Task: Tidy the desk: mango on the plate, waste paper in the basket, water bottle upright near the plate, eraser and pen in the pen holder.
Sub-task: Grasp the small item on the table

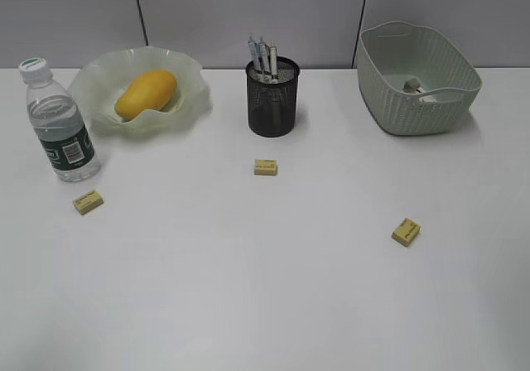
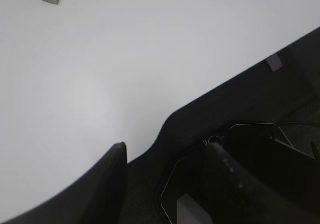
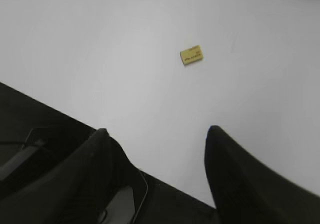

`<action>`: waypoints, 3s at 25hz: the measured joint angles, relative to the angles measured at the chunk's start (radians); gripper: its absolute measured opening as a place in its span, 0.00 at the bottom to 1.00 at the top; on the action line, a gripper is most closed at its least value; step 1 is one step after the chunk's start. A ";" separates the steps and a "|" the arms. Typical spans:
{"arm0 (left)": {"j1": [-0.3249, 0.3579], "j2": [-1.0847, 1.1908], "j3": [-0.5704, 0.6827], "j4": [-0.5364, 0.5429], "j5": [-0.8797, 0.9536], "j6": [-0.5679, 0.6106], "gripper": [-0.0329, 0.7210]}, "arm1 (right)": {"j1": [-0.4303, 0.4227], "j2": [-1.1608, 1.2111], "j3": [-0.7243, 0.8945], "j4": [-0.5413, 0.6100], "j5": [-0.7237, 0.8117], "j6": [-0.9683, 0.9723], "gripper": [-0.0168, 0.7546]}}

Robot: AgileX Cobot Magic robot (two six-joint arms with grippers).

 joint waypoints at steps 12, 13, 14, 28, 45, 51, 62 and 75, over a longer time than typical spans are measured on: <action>0.000 0.000 0.000 0.000 0.000 0.000 0.54 | 0.000 -0.472 0.291 0.000 -0.111 0.000 0.64; 0.000 0.000 0.000 0.000 0.000 0.000 0.54 | 0.000 -0.504 0.323 -0.001 -0.112 0.000 0.64; 0.000 0.000 0.000 0.000 0.000 0.000 0.54 | 0.000 -0.534 0.355 -0.001 -0.112 0.000 0.64; 0.000 0.000 0.000 0.000 0.000 0.000 0.54 | 0.000 -0.764 0.531 -0.001 -0.149 0.000 0.64; 0.000 0.008 -0.063 0.180 -0.137 0.000 0.56 | 0.000 -0.764 0.531 -0.001 -0.149 0.001 0.64; 0.000 0.153 -0.070 0.363 -0.178 0.000 0.61 | 0.000 -0.764 0.531 -0.001 -0.149 0.002 0.64; 0.194 0.711 -0.100 0.207 -0.384 0.074 0.61 | 0.000 -0.764 0.531 -0.001 -0.150 0.010 0.64; 0.385 1.140 -0.430 -0.026 -0.410 0.395 0.70 | 0.000 -0.764 0.531 -0.001 -0.150 0.010 0.64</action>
